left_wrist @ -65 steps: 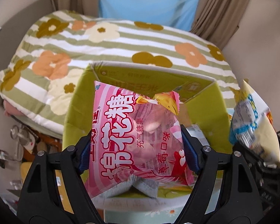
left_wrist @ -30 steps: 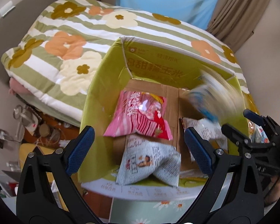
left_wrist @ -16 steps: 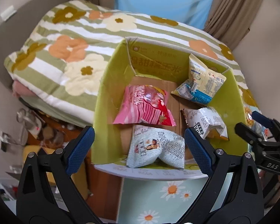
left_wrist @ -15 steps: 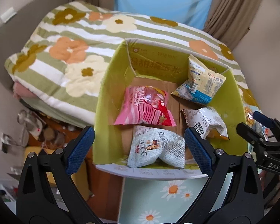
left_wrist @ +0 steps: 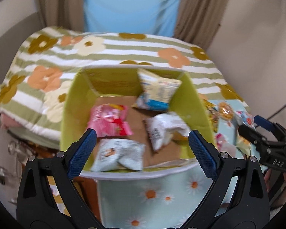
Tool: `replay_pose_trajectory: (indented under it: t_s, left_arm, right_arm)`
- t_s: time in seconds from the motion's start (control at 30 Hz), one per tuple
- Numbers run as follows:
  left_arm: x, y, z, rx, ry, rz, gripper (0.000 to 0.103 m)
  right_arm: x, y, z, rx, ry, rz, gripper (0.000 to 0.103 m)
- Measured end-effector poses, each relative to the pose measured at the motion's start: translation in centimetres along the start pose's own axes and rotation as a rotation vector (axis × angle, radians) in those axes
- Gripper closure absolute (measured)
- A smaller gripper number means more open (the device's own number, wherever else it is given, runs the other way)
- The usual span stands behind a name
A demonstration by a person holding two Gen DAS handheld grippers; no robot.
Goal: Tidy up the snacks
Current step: 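Move both tools back from the box toward the remaining snacks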
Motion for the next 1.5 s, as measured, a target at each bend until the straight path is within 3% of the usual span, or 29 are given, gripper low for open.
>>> replay_pose_trajectory:
  t_s: [0.23, 0.53, 0.83, 1.0, 1.3, 1.5]
  left_arm:
    - [-1.0, -7.6, 0.3, -0.062, -0.024, -0.079, 0.007]
    - [-4.2, -20.8, -1.7, -0.13, 0.012, -0.168, 0.007]
    - [-10.0, -29.9, -7.3, -0.09, 0.141, -0.195, 0.007]
    - [-12.5, -31.9, -10.4, -0.086, 0.19, -0.212, 0.007]
    - [-15.2, -31.1, -16.2, -0.005, 0.297, -0.227, 0.007]
    - [-16.1, -31.0, -19.4, -0.003, 0.357, -0.251, 0.007]
  right_arm:
    - [-1.3, -7.8, 4.1, -0.036, -0.072, -0.078, 0.007]
    - [-3.6, -17.1, 7.6, -0.066, -0.097, -0.037, 0.007]
    - [-6.4, -23.8, 4.7, 0.024, 0.015, 0.042, 0.007]
    - [-8.6, -25.5, 1.8, 0.042, 0.06, 0.168, 0.007]
    - [-10.8, -26.7, -3.4, 0.088, 0.153, 0.219, 0.007]
    - [-11.5, -26.6, -6.2, 0.101, 0.214, 0.266, 0.007]
Point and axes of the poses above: each gripper's, at about its wrist camera, not at the fingertips, and z roughly against the way its jaws point, y to its left, x to its top, the point moved 9 cm from there along -z, roughly the way its jaws point, and after that the axes turned 4 degrees about y, right-handed, at the moved point
